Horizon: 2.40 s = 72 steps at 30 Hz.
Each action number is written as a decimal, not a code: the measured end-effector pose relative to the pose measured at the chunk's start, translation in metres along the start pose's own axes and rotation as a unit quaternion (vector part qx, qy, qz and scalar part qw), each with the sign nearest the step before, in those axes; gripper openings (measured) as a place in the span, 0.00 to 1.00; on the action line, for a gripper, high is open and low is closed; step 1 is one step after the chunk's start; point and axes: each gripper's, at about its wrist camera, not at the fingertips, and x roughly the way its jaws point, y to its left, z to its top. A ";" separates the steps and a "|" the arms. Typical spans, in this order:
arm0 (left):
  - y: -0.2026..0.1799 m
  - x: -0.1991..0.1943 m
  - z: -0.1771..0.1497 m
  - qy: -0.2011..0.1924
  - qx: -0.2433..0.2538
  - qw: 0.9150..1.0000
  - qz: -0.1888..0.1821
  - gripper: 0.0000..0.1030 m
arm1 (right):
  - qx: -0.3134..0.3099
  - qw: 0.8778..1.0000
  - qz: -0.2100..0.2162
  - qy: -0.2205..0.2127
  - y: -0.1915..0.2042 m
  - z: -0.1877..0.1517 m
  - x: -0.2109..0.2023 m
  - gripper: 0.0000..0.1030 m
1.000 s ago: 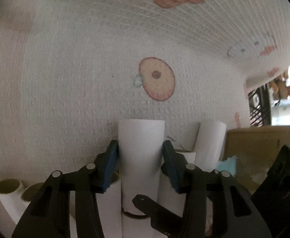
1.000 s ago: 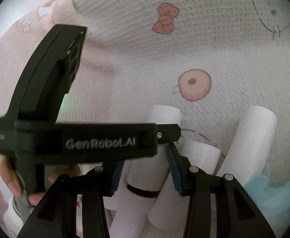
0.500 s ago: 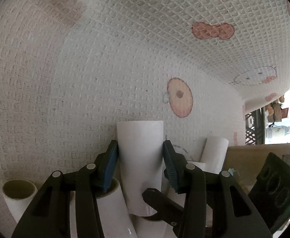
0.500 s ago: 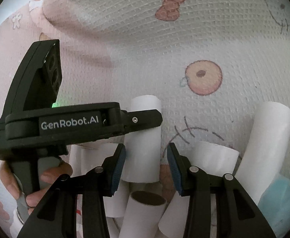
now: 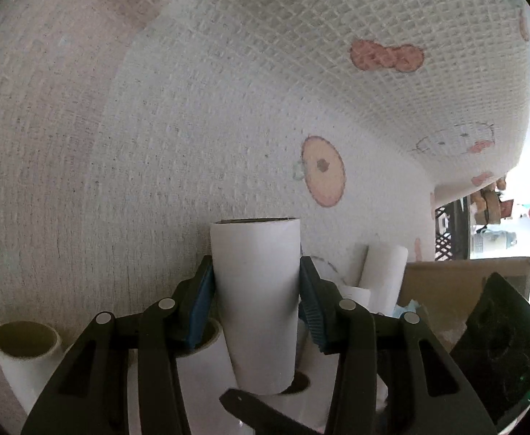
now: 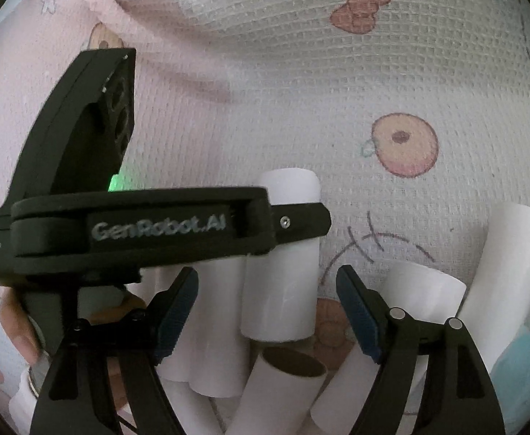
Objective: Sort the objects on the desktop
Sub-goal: 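Close the left gripper on an upright white tube while the right gripper approaches, then lift the white tube with the left gripper while the right gripper clamps it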
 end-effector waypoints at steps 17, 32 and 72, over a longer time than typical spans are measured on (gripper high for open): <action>-0.030 -0.054 -0.040 -0.088 0.063 0.994 0.006 0.47 | -0.032 0.999 0.007 -0.039 0.014 -0.003 -0.005 0.43; -0.088 -0.108 -0.099 -0.171 0.090 0.981 0.006 0.47 | -0.083 0.991 0.011 -0.105 0.057 -0.021 -0.069 0.40; -0.280 -0.133 -0.160 -0.190 0.221 0.956 -0.034 0.48 | -0.060 0.972 -0.064 -0.216 0.007 -0.071 -0.274 0.40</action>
